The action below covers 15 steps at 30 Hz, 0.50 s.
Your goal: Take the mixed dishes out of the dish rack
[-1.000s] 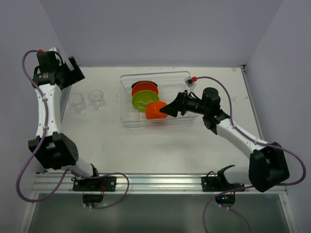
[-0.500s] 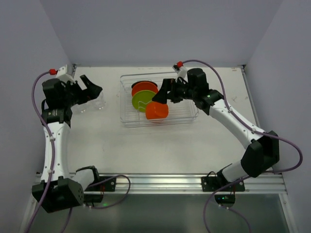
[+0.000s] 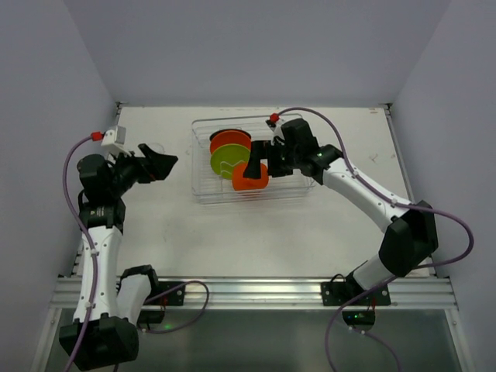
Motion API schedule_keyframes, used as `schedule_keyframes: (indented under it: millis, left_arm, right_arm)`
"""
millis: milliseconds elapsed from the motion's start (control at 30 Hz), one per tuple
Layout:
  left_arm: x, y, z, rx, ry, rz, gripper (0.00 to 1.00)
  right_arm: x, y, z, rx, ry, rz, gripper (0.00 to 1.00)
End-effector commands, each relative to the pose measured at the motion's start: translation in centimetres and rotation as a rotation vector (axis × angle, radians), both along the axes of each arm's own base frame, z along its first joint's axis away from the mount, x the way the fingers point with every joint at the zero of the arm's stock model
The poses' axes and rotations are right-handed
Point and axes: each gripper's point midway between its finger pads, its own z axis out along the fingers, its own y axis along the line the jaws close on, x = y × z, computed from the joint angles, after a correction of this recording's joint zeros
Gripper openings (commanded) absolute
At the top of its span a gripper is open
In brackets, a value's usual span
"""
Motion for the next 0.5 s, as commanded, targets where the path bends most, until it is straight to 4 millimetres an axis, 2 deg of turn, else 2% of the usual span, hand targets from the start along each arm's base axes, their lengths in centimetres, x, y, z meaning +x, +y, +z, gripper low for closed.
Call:
schedule_keyframes:
  millis: [0, 200, 467]
  left_arm:
    - [-0.5, -1.3, 1.3, -0.012, -0.086, -0.064, 1.00]
    - [-0.3, -2.0, -0.2, -0.015, -0.068, -0.106, 1.00]
    - [0.3, -3.2, -1.0, -0.012, -0.036, -0.160, 1.00]
  right_arm:
    - [0.9, -0.3, 1.1, -0.025, -0.040, -0.026, 0.99]
    - [1.3, -0.4, 1.4, -0.055, -0.053, -0.037, 0.99]
    - [1.9, 0.4, -0.4, -0.057, -0.018, -0.032, 0.99]
